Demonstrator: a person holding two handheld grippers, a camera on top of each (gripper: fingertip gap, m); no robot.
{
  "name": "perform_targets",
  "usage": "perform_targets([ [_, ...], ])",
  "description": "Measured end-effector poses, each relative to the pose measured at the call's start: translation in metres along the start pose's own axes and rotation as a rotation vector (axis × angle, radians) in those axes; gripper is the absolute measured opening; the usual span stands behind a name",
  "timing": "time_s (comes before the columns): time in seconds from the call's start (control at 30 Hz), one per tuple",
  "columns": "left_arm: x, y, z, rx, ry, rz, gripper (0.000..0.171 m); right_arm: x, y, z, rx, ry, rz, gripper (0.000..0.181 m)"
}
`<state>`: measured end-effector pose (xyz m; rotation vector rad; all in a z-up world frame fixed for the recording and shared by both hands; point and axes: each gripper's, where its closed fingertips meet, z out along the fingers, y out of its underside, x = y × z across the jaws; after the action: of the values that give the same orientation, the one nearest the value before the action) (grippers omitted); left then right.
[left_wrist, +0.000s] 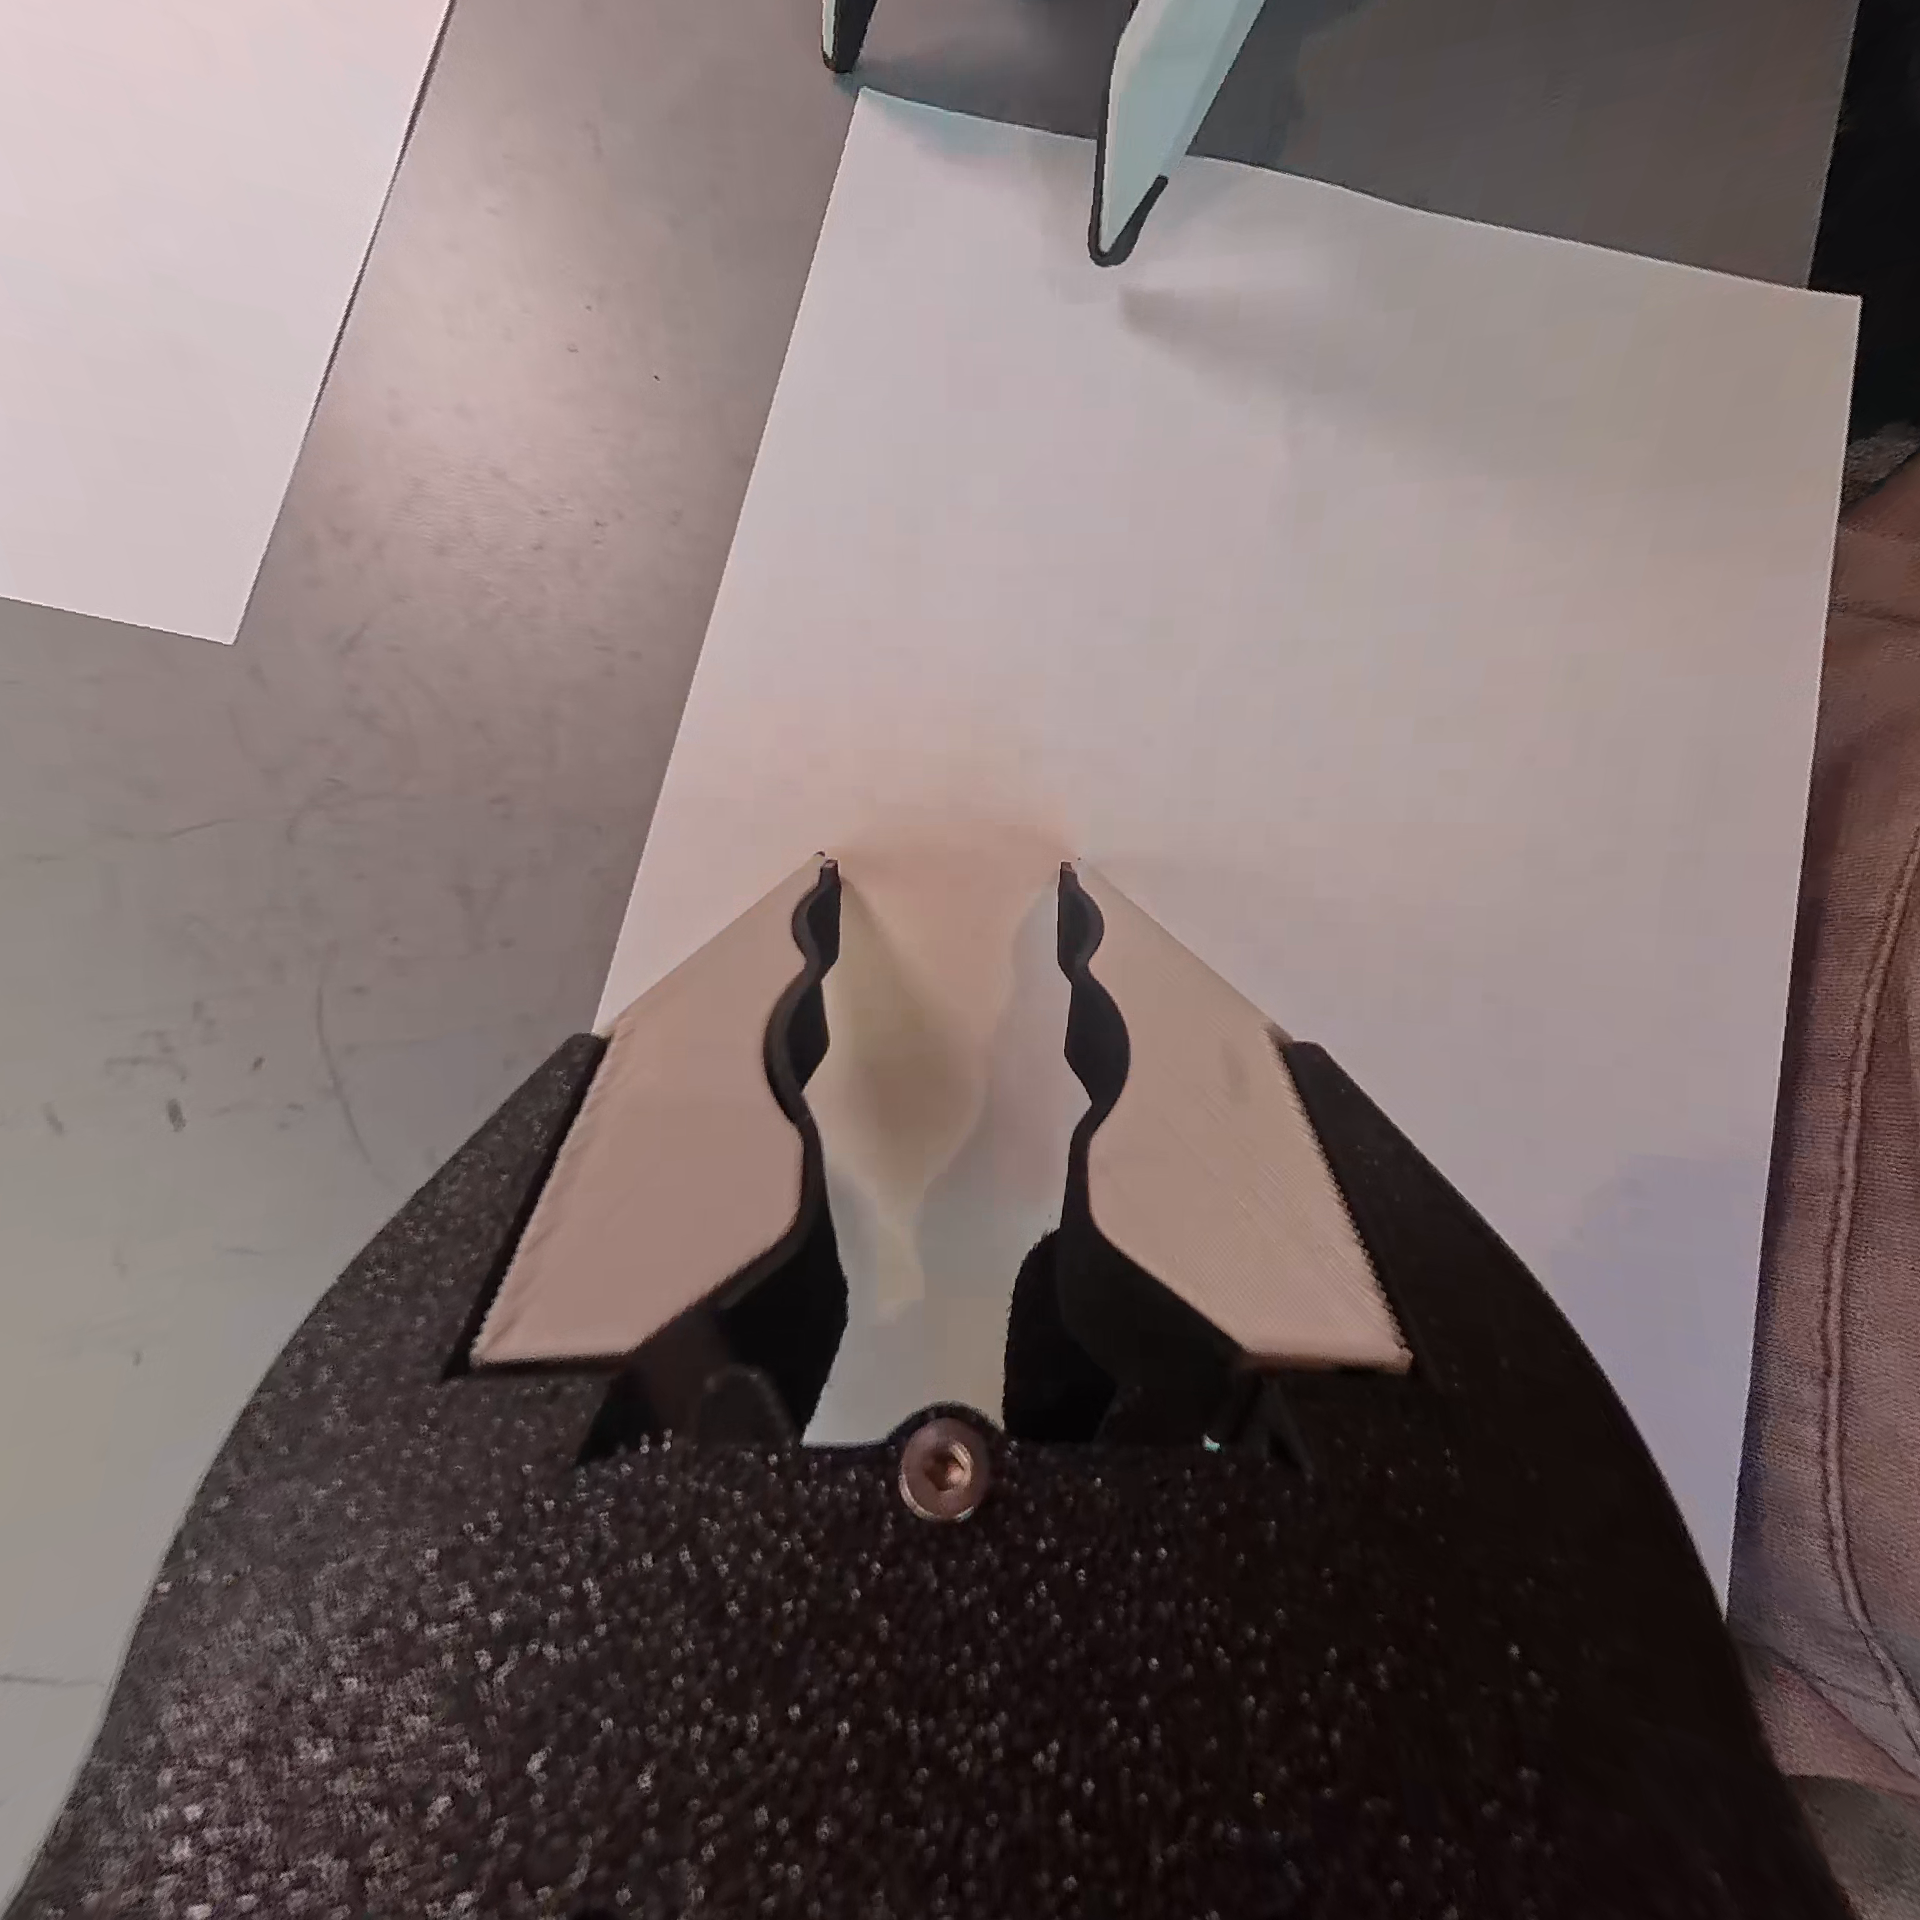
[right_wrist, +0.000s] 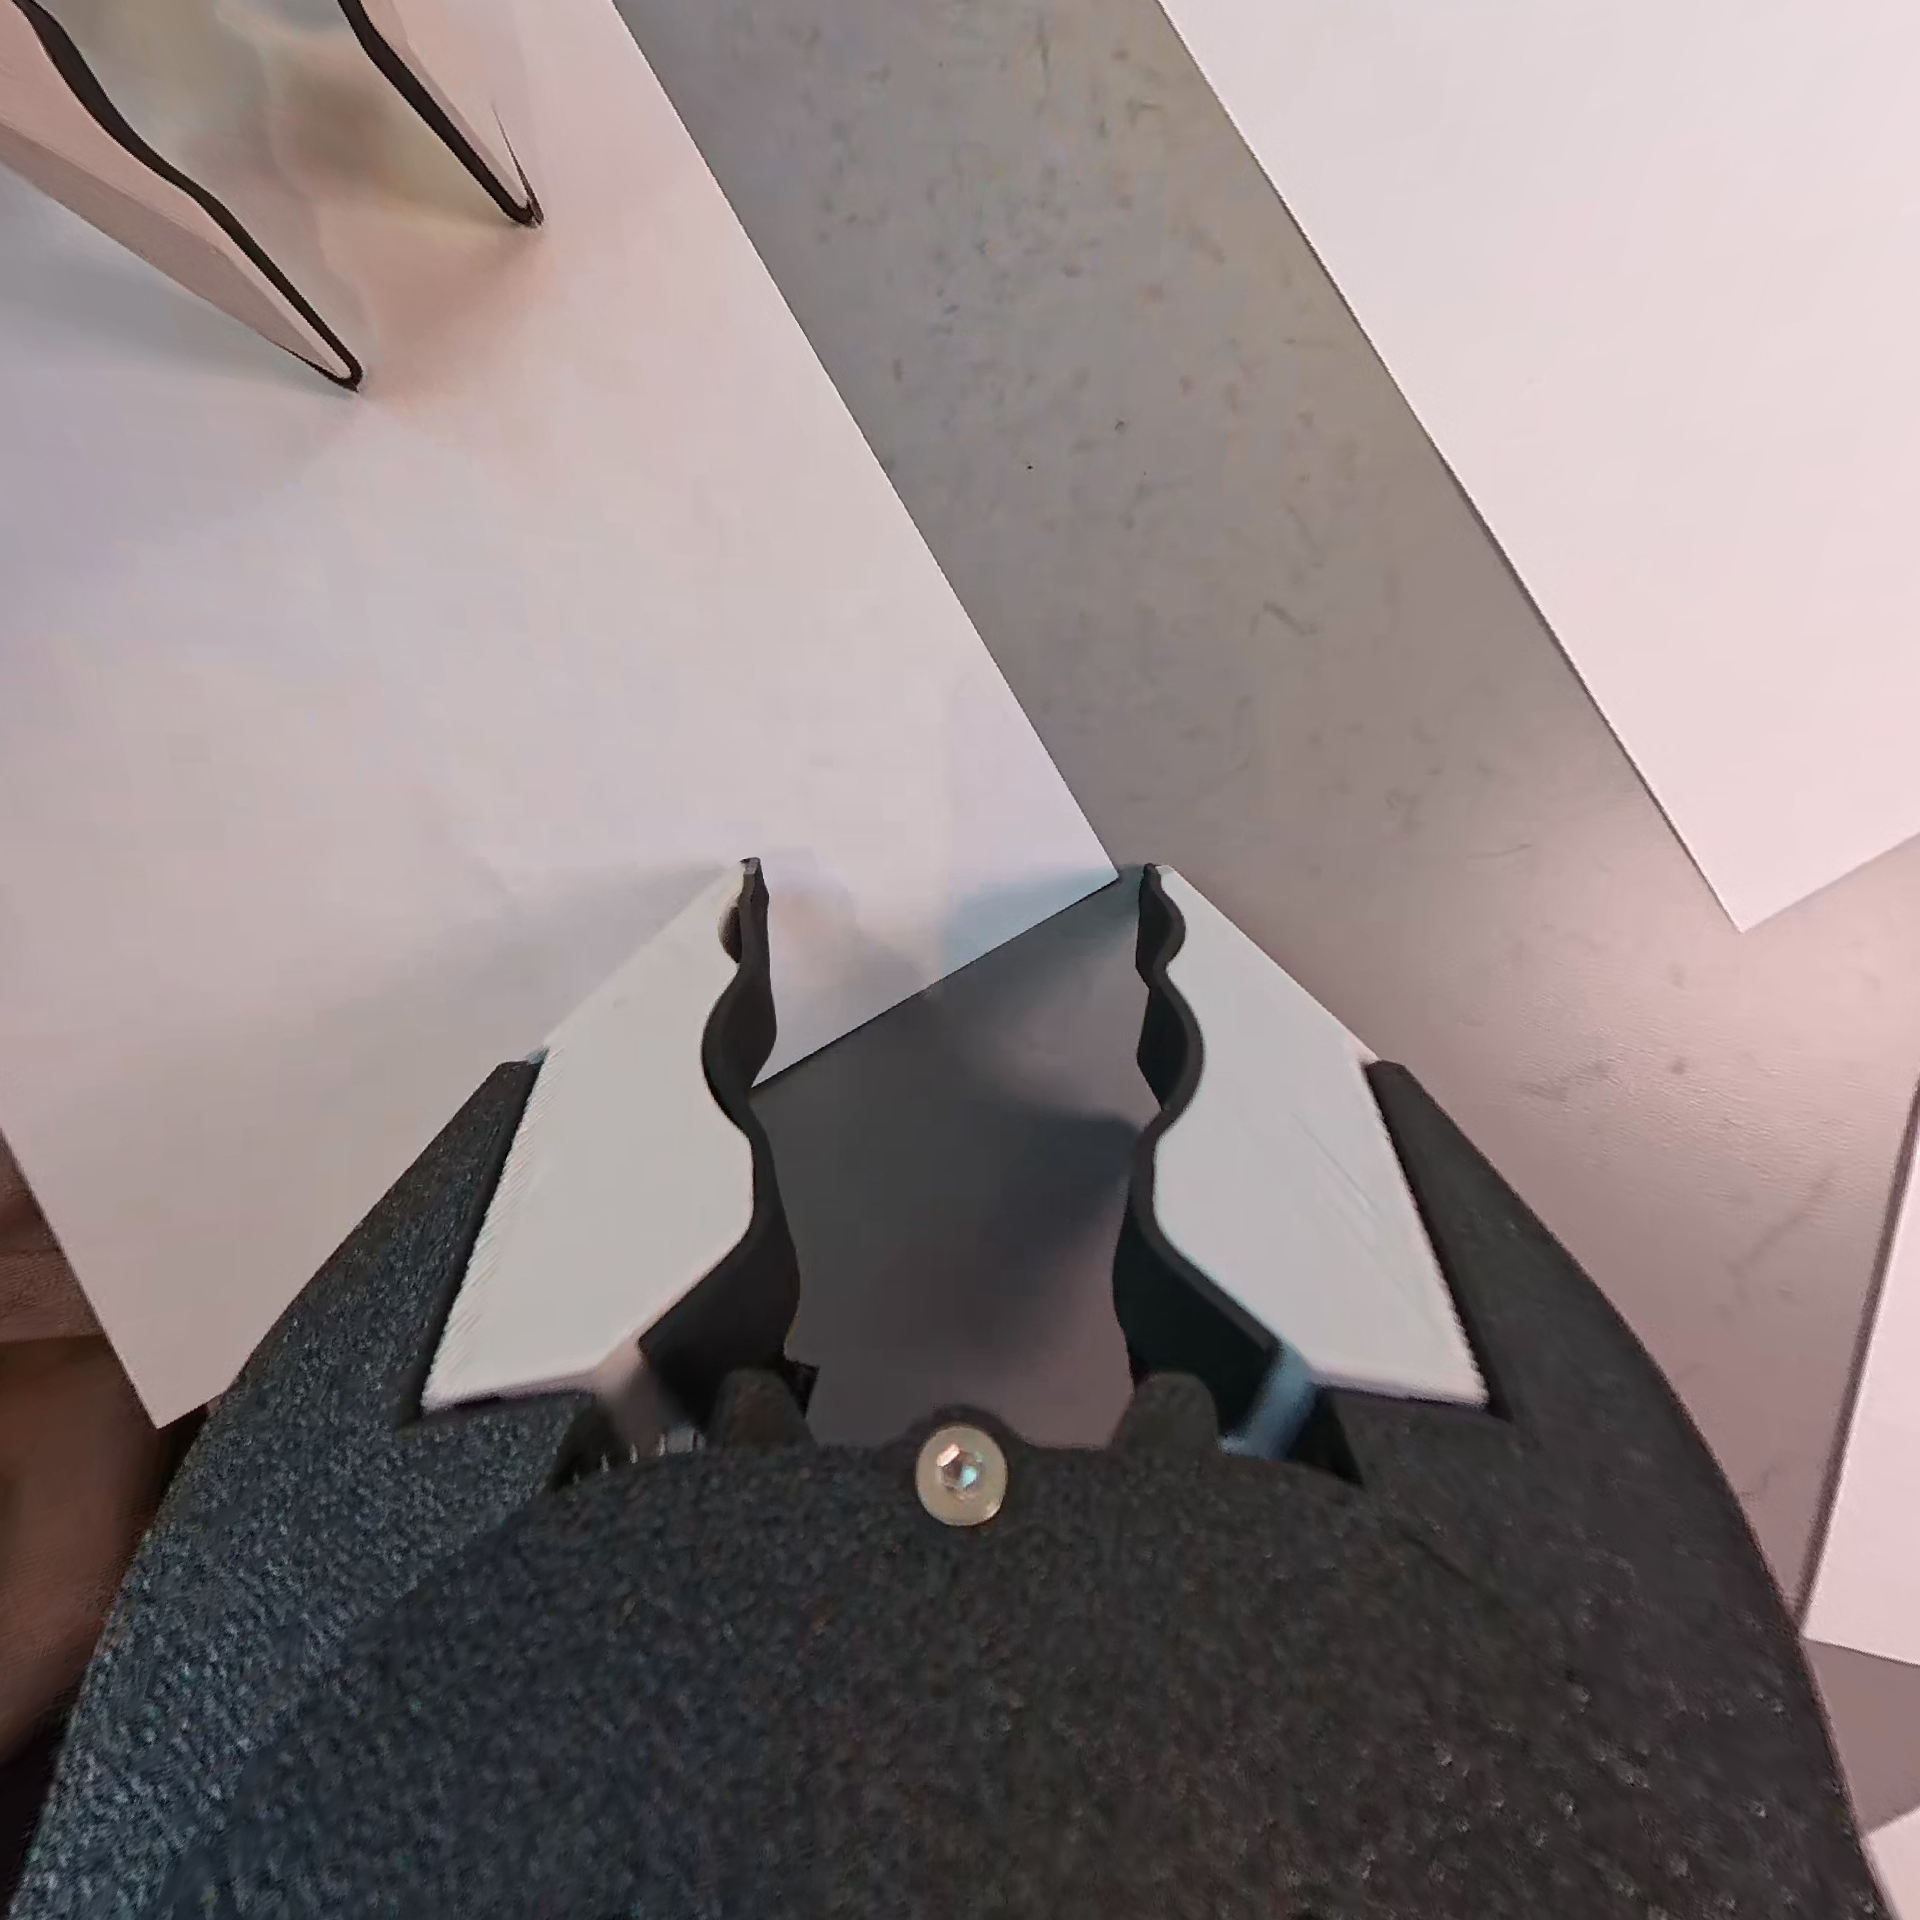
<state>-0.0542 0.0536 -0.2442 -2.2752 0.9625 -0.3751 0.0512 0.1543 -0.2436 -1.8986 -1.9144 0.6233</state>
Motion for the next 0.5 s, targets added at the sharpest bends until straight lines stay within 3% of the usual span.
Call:
perform_targets([
  [0.2,-0.001,-0.001,0.001,0.001,-0.004,-0.001,0.042,-0.001,-0.001,0.002,0.014,0.045,-0.017,0.062],
  [0.5,-0.001,-0.001,0.001,0.013,-0.005,-0.002,0.041,-0.013,-0.013,0.002,0.112,-0.006,-0.001,0.042],
])
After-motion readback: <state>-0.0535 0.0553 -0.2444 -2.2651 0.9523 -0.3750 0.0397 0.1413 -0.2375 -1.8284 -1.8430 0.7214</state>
